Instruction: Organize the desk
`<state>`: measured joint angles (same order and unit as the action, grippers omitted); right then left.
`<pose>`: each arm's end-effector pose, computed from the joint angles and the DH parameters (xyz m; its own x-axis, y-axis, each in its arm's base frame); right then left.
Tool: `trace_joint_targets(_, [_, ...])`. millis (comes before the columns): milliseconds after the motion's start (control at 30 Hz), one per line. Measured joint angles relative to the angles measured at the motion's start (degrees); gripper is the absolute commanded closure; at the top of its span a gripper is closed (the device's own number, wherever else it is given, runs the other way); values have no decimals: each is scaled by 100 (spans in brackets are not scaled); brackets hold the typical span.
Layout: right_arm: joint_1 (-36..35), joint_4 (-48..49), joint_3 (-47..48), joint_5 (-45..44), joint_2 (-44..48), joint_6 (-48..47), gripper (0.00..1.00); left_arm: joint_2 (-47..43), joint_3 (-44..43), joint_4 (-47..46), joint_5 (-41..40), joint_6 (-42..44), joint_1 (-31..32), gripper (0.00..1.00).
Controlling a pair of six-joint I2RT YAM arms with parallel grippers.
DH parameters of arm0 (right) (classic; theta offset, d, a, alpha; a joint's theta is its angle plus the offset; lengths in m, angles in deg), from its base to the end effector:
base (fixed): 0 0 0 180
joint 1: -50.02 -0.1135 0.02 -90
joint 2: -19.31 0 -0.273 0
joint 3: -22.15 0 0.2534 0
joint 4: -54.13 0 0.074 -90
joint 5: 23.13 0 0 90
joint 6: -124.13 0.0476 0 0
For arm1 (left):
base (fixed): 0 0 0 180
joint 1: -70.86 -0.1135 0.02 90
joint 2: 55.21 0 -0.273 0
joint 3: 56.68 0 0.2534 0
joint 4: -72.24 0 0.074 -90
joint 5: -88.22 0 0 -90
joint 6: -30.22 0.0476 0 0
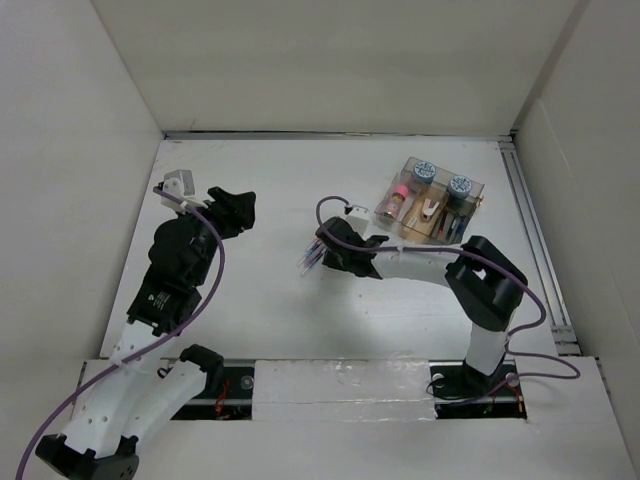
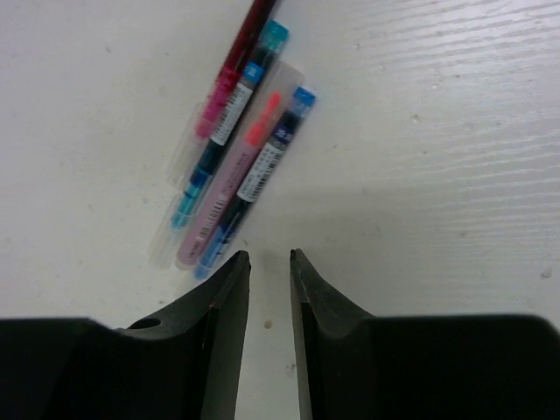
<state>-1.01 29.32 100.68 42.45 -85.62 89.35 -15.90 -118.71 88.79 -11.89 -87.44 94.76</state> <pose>0.2611 0.2915 0.1732 -0.7273 0.2901 -0.6220 0.0917 0.9393 0.3307 0.1521 -0.0583 0.3973 -0.0241 -0.4892 -0.8718 0.2576 0.8396 -0.4782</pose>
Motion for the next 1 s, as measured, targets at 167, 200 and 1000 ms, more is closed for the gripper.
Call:
trace_joint_targets(167, [-17, 4, 417, 70, -254, -42, 66, -2, 0, 0, 2, 0, 0, 41])
trace_joint_targets(200, [-24, 7, 492, 76, -330, -44, 66, -4, 0, -2, 0, 0, 0, 41])
trace_joint_targets(1000, [-35, -166, 817, -90, -831, -24, 66, -68, 0, -2, 0, 0, 0, 41])
